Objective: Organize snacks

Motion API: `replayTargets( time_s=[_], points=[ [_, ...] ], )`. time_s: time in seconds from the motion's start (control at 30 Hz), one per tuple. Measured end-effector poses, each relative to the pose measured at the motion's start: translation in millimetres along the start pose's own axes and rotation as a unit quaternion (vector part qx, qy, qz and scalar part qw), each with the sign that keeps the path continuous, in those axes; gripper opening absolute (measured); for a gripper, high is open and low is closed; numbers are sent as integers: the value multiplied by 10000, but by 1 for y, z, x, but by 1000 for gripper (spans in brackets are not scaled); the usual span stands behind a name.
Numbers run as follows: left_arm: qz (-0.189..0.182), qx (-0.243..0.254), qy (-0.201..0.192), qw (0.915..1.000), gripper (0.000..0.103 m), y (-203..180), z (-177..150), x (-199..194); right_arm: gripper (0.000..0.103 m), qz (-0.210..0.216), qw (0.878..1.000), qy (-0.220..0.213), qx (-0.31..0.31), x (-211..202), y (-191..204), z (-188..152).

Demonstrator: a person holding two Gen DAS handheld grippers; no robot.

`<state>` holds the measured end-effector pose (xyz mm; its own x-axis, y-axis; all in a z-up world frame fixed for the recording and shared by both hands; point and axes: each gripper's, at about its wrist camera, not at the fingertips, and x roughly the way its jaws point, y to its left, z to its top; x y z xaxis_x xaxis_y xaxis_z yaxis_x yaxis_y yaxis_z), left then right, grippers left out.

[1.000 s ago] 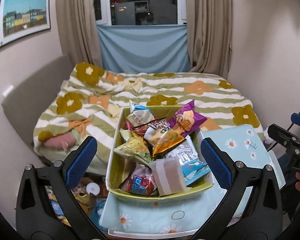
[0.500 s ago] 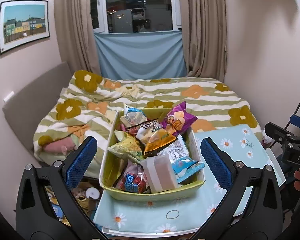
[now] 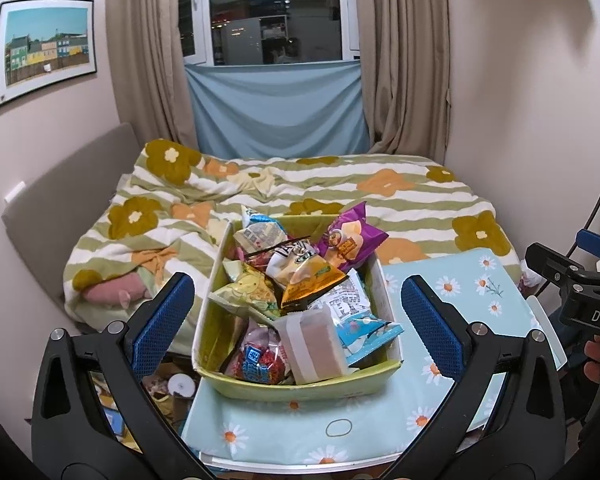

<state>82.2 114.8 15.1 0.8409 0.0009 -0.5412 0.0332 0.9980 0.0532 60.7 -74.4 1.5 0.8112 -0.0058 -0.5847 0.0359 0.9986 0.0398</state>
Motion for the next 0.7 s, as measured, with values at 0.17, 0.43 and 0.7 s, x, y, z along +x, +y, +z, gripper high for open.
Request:
replayTargets(
  time_s=[0.17,0.43,0.7],
  points=[
    [-2,-9,-5,10000,103,-1,0,0,102,0,10000,-17,6,0,-1,1],
    [-39,-17,-5,10000,103,-2,1,0,102,0,10000,-21,11,-1,-1,1],
    [-5,-14,3,10000,103,-2,1,0,102,-15,10000,-35,13,-2,0,4]
  ],
)
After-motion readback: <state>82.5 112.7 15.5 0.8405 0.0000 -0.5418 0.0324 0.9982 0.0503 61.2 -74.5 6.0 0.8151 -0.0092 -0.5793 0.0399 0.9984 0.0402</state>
